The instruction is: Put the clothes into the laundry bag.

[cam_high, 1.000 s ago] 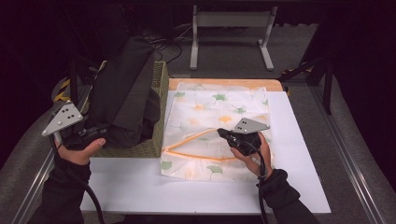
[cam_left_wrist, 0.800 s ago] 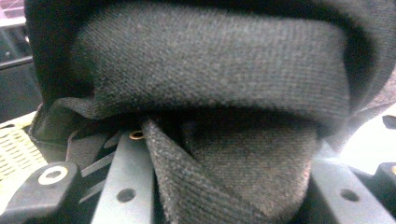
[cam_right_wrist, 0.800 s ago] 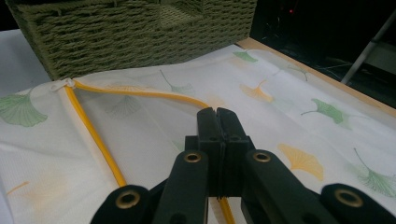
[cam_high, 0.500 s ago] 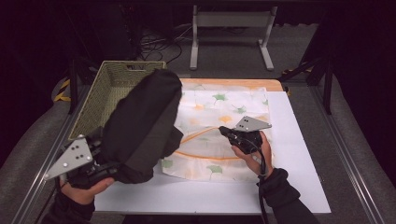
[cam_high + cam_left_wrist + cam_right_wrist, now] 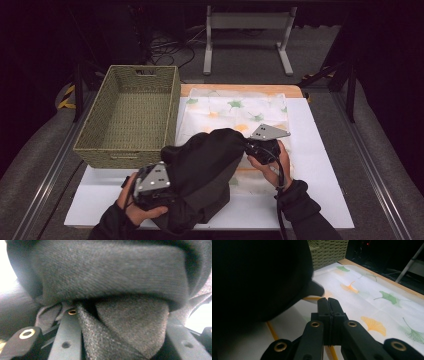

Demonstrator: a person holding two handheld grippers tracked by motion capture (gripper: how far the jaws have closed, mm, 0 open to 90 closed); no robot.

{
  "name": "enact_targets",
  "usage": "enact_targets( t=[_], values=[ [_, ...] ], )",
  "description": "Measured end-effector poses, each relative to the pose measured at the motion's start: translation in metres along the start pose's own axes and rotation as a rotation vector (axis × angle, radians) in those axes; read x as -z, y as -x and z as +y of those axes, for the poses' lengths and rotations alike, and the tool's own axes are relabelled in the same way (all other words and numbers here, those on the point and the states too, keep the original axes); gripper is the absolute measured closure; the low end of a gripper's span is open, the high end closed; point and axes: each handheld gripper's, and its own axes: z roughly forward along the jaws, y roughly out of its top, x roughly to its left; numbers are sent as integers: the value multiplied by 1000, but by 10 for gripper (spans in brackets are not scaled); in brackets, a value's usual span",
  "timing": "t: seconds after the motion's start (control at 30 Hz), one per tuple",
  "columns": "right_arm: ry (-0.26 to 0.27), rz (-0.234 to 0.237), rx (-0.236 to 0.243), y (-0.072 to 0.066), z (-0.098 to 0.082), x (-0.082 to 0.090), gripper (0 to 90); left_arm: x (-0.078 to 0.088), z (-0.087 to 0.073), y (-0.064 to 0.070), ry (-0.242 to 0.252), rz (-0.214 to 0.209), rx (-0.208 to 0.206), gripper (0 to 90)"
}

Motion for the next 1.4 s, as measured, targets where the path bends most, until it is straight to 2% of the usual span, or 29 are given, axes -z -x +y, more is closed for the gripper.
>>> enact_targets(
  t=[0.1, 0.2, 0.27, 0.33, 0.5, 0.63, 0.77, 0.83, 0.87, 0.9, 0.93, 1.03, 1.1, 1.13, 1.2, 1.27, 1.3, 1.33, 1.4],
  values=[
    [-6, -13, 1, 2, 0, 1, 898, -18, 10, 0, -86, -14, -34, 602],
    [2, -15, -14, 6, 1, 3, 898, -33, 15, -3, -158, -13, -29, 600],
    [11, -14, -23, 9, 2, 6, 898, -44, 18, -6, -199, -32, -25, 596],
    [20, -11, -25, 10, 3, 10, 898, -54, 22, -8, -240, -40, -40, 591],
    [42, -6, -16, 9, 9, 17, 898, -65, 30, -14, -286, -60, -11, 580],
    [48, 13, 2, 3, 14, 20, 898, -77, 42, -23, -297, -53, 61, 557],
    [47, 51, 37, -8, 20, 24, 898, -83, 50, -31, -280, -46, 134, 527],
    [39, 68, 56, -15, 22, 25, 898, -84, 54, -38, -246, -57, 197, 503],
    [38, 78, 63, -18, 22, 26, 898, -84, 56, -40, -231, -56, 210, 496],
    [38, 86, 66, -21, 23, 27, 898, -84, 56, -40, -231, -56, 210, 497],
    [35, 97, 70, -24, 23, 27, 898, -84, 59, -42, -208, -48, 230, 505],
    [34, 112, 88, -30, 25, 28, 898, -86, 66, -43, -206, -39, 236, 501],
    [33, 123, 103, -37, 27, 29, 898, -89, 71, -42, -191, -25, 251, 491],
    [33, 128, 107, -39, 27, 28, 898, -91, 74, -43, -178, -5, 259, 486],
    [19, 141, 117, -44, 26, 26, 898, -93, 76, -46, -134, 18, 290, 461],
    [14, 137, 118, -46, 24, 26, 898, -94, 76, -48, -92, 47, 301, 416],
    [11, 135, 114, -45, 23, 26, 898, -93, 74, -49, -55, 54, 301, 385],
    [11, 135, 107, -44, 21, 26, 898, -91, 72, -48, 3, 47, 286, 345],
    [8, 133, 94, -41, 18, 27, 898, -85, 68, -45, 62, 52, 251, 275]
  ],
)
